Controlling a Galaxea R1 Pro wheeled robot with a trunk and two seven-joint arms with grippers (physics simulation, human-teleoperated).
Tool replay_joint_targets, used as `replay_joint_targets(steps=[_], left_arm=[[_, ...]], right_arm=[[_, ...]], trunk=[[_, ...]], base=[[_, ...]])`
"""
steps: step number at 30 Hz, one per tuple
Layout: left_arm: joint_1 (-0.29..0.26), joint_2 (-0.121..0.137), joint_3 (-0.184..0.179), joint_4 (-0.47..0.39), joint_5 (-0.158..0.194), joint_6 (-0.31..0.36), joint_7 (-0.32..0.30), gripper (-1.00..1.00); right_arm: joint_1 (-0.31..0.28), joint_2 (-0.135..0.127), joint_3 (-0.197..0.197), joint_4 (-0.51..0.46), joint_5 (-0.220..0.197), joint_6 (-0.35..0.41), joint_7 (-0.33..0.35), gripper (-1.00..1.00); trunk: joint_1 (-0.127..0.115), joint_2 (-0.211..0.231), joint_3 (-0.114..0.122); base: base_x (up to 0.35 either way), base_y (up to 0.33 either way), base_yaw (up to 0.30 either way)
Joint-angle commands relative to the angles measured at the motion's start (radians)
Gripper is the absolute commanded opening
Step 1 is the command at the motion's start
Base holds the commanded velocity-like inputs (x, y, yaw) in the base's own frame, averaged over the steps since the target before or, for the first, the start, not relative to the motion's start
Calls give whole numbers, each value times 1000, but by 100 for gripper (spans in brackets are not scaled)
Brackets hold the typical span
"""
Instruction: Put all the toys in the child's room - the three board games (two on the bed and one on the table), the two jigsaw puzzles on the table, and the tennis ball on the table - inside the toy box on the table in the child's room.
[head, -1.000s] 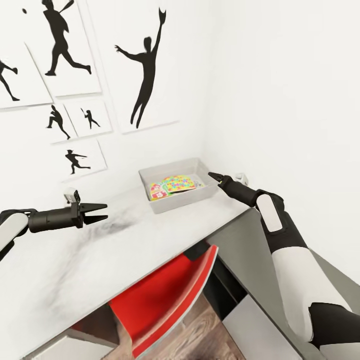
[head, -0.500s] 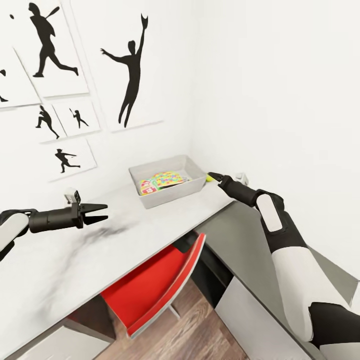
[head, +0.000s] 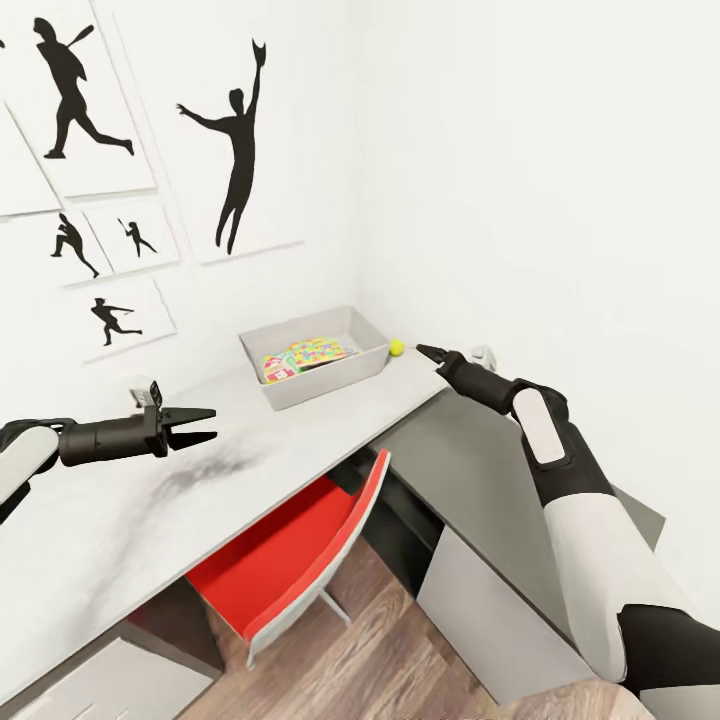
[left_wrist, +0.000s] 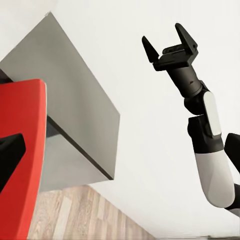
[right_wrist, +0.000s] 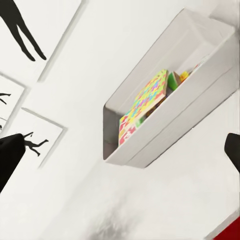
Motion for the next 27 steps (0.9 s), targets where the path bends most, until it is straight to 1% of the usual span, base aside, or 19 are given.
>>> replay_joint_targets(steps=[1, 6, 17, 27], left_arm=[[-1, 1, -2, 1, 0, 2, -5, 100], [-1, 1, -2, 1, -1, 2, -5, 100], [-1, 1, -4, 1, 0, 2, -5, 100], [-1, -1, -1, 1, 0, 2, -5, 100]], right_arm=[[-1, 0, -2, 0, 1, 6, 4, 100], [-1, 0, -2, 0, 2, 5, 6, 100], [-2, 1, -5, 2, 2, 1, 3, 100], [-3, 0, -4, 2, 1, 5, 1, 100]], trunk=[[1, -2, -1], [1, -2, 2], [1, -2, 3], [1, -2, 3]], base=[[-40, 0, -203], [-14, 0, -108], [-1, 0, -9], [0, -78, 0]])
